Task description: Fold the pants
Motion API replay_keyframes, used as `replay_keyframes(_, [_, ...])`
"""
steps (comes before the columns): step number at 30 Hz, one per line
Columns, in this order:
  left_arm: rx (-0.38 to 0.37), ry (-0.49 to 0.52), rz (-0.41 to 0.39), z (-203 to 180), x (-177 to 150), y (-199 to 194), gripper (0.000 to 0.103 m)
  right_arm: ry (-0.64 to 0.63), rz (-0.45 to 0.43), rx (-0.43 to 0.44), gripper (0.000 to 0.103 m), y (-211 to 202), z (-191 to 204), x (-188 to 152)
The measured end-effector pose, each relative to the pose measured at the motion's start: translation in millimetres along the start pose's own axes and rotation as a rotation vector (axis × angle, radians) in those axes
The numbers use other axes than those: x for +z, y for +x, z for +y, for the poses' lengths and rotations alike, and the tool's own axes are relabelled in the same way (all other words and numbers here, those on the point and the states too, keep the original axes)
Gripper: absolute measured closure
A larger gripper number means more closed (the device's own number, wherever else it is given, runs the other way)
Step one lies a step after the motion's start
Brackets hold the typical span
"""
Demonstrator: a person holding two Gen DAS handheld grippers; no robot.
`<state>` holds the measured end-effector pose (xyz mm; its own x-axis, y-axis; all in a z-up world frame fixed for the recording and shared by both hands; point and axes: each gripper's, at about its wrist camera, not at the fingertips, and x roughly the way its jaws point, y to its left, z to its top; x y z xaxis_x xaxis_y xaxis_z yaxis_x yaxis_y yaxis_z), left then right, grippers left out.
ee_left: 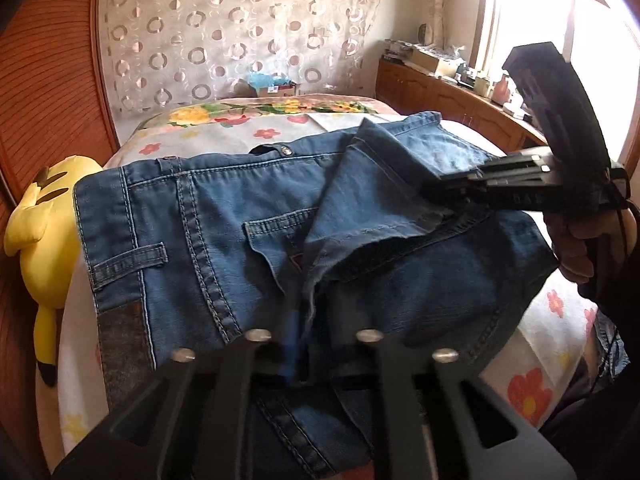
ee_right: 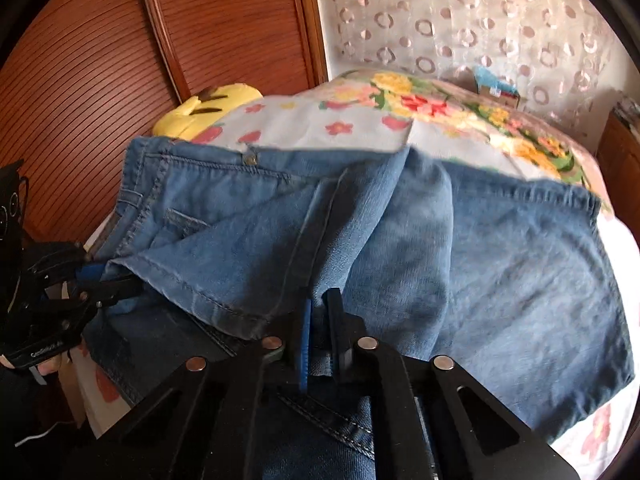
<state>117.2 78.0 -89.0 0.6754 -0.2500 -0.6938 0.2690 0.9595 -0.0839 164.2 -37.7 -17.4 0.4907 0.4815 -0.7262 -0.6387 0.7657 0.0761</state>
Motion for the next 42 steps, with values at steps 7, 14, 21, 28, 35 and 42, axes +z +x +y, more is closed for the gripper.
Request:
replay_keyframes(7, [-0.019, -0.002, -0.088, -2, 1, -51, 0.099, -0.073, -0.143, 0.035, 0.1, -45, 35, 38])
replay_keyframes(14, [0.038, -0.032, -0.122, 22, -16, -93, 0.099, -0.171, -0.183, 0.084, 0.1, -46, 85, 87])
replay_keyframes(21, [0.085, -0.093, -0.072, 51, -32, -84, 0.099, -0.229, -0.126, 0.094, 0.1, 2, 121, 120])
replay_keyframes(28, [0.104, -0.11, -0.051, 58, -42, -80, 0.099, -0.25, -0.082, 0.067, 0.1, 46, 129, 149])
replay_keyframes(35, [0.11, -0.122, -0.059, 60, -43, -86, 0.099, -0.16, -0.093, 0.108, 0.085, 45, 131, 161])
replay_keyframes(42, [0.129, -0.138, -0.075, 67, -36, -88, 0.071, -0.191, -0.172, 0.094, 0.058, 35, 128, 148])
